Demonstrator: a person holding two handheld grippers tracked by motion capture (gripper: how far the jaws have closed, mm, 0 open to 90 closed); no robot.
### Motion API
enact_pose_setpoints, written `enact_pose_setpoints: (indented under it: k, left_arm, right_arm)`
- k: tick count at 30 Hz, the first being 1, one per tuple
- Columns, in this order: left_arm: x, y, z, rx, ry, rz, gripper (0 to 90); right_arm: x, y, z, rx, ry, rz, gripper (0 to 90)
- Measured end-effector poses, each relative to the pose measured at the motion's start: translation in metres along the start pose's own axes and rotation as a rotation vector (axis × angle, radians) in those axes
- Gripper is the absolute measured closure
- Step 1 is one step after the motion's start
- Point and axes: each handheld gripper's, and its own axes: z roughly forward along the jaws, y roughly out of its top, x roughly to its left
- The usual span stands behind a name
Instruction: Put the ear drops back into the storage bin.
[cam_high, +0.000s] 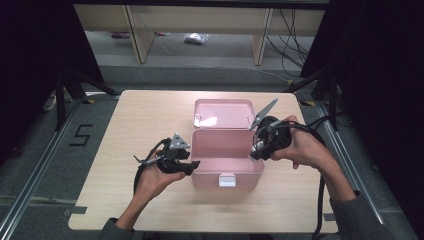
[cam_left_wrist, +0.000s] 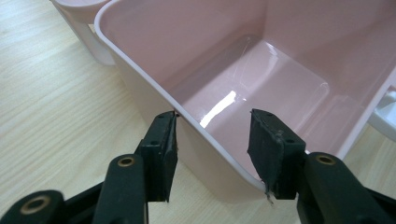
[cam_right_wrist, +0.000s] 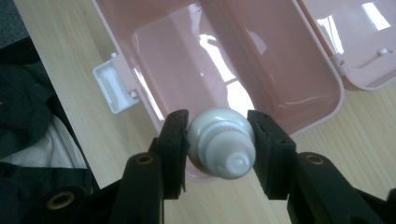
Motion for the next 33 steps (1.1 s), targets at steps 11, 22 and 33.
enact_pose_setpoints:
  k: [11,22,33]
  left_arm:
    - [0.0,0.0,0.0,-0.001,-0.002,-0.001,51.7]
    - [0.0,0.0,0.0,-0.002,-0.006,-0.003,51.6]
    - [0.0,0.0,0.0,-0.002,-0.005,-0.003,51.6]
  right_arm:
    - [0.0,0.008,0.013,0.019,0.014,-0.005,60.3]
    - [-0.003,0.01,0.034,0.053,0.034,0.002,60.4]
    - [-0.004,0.007,0.051,0.082,0.053,0.011,60.3]
